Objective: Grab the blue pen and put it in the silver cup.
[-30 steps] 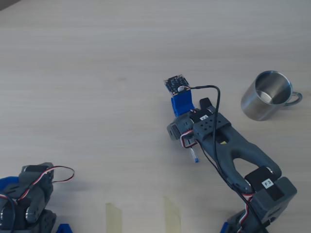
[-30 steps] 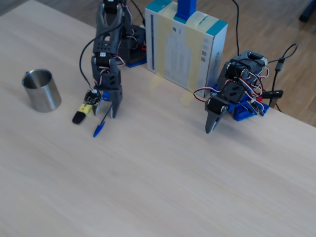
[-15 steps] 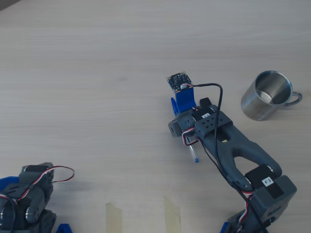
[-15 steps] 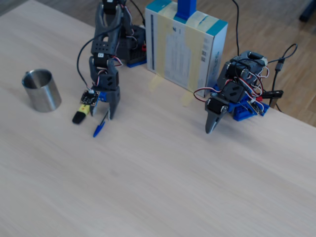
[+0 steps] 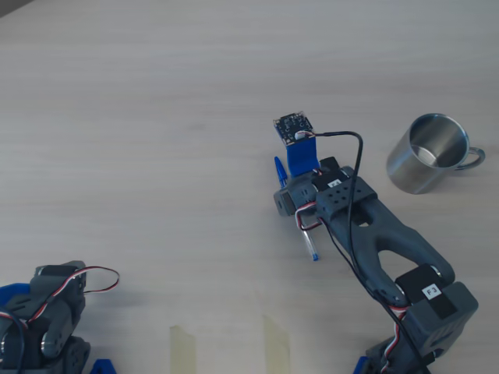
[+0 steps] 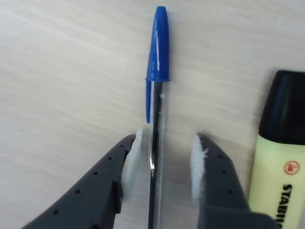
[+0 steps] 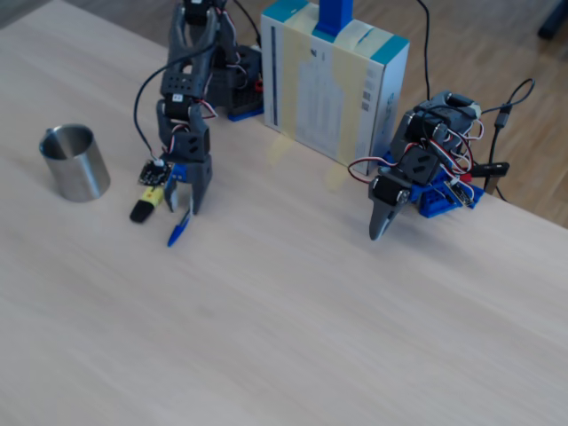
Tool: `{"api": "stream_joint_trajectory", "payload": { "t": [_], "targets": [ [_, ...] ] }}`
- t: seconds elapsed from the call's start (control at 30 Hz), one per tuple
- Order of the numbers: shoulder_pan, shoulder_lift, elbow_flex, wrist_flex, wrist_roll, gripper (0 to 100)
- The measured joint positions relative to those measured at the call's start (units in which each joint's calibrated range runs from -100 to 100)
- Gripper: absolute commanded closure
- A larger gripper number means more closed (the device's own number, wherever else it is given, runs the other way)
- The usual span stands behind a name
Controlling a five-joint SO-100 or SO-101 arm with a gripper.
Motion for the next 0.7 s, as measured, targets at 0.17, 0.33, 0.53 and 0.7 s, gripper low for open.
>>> {"api": "stream_joint_trajectory", "payload": {
  "t": [0.17, 0.33, 0.53, 0.7],
  "targets": [
    [0.00, 0.00, 0.00, -0.08, -0.05, 97],
    [0.00, 0.17, 0.00, -0.08, -0.42, 98],
    [0.00, 0.17, 0.36, -0.08, -0.42, 98],
    [0.00, 0.17, 0.90, -0.08, -0.42, 98]
  ]
}}
